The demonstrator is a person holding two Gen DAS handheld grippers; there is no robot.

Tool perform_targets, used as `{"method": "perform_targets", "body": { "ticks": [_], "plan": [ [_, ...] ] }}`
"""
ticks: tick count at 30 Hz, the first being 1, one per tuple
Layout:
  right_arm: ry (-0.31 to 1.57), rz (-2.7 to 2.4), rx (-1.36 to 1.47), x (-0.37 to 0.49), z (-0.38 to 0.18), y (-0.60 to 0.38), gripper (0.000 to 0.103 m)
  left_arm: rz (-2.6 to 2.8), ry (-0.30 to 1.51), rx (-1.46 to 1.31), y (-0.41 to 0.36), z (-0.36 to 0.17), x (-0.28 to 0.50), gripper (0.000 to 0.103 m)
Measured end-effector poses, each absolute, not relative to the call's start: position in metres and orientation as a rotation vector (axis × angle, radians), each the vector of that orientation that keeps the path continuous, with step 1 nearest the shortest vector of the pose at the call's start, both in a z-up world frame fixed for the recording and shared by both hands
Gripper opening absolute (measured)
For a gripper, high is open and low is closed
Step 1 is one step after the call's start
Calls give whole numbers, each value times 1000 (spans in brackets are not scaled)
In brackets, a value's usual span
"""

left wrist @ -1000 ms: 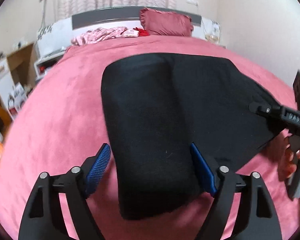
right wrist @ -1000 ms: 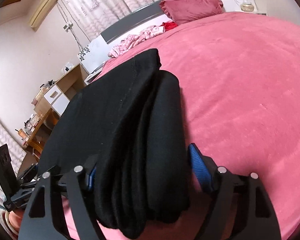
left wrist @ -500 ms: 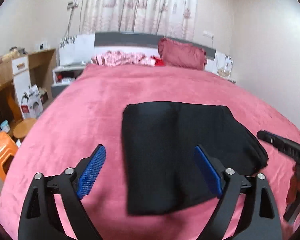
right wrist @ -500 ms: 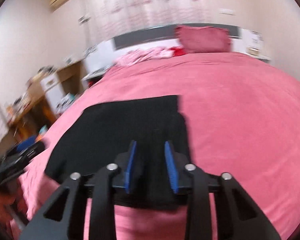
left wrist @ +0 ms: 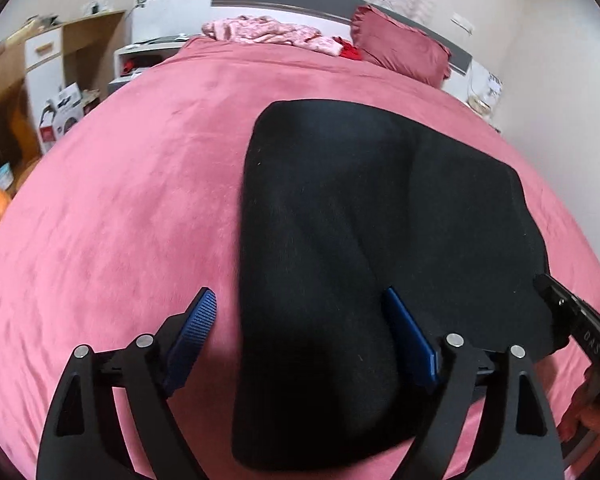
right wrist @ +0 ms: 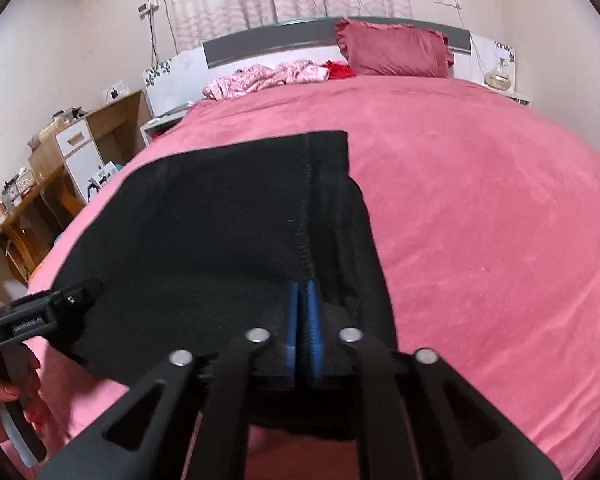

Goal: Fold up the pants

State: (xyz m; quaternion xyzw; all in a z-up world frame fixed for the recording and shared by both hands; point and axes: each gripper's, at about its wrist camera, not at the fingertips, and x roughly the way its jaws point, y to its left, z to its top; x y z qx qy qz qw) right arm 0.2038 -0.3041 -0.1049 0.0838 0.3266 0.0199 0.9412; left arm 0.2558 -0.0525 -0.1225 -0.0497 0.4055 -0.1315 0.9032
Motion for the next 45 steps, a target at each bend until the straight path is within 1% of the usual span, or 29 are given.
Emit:
{"method": "perform_targets", "body": {
  "ticks": [1, 2, 3, 4, 5, 7, 9, 10, 12, 14, 17, 21, 26, 37, 45],
  "plan": [
    [656, 61, 190, 199, -101, -301, 53, -258, 838, -94, -53, -120, 250, 92],
    [641, 67, 197, 192, -97, -297, 73, -256, 831, -88, -52, -117, 243, 92],
    [609, 53, 186, 181, -92, -290, 79, -257, 827, -80, -52, -115, 237, 93],
    [588, 44, 166, 171, -88, -282, 79, -253, 823, -62, -52, -114, 228, 96],
    [578, 47, 145, 160, -86, -276, 79, -235, 816, -29, -53, -113, 218, 97],
    [581, 41, 114, 145, -85, -263, 84, -208, 789, 19, -52, -109, 197, 98],
    [588, 16, 99, 125, -86, -253, 93, -171, 780, 40, -49, -105, 179, 98],
    [595, 9, 102, 118, -86, -250, 94, -148, 788, 44, -47, -104, 168, 98],
    [612, -7, 127, 100, -85, -247, 101, -115, 803, 75, -46, -101, 149, 98],
    [623, -24, 157, 82, -82, -247, 101, -82, 796, 108, -44, -94, 133, 98],
    [650, -68, 169, 60, -71, -243, 101, -103, 737, 114, -39, -76, 103, 98],
    [654, -191, 120, 37, -57, -235, 101, -96, 674, 101, -35, -52, 78, 100],
    [644, -201, 134, 15, -51, -231, 101, -101, 630, 88, -30, -31, 57, 100],
    [609, -174, 110, -1, -37, -219, 101, -98, 671, 40, -11, -28, 42, 100],
    [609, -164, 97, -5, -34, -214, 101, -120, 645, 52, -12, -22, 31, 100]
  ]
}}
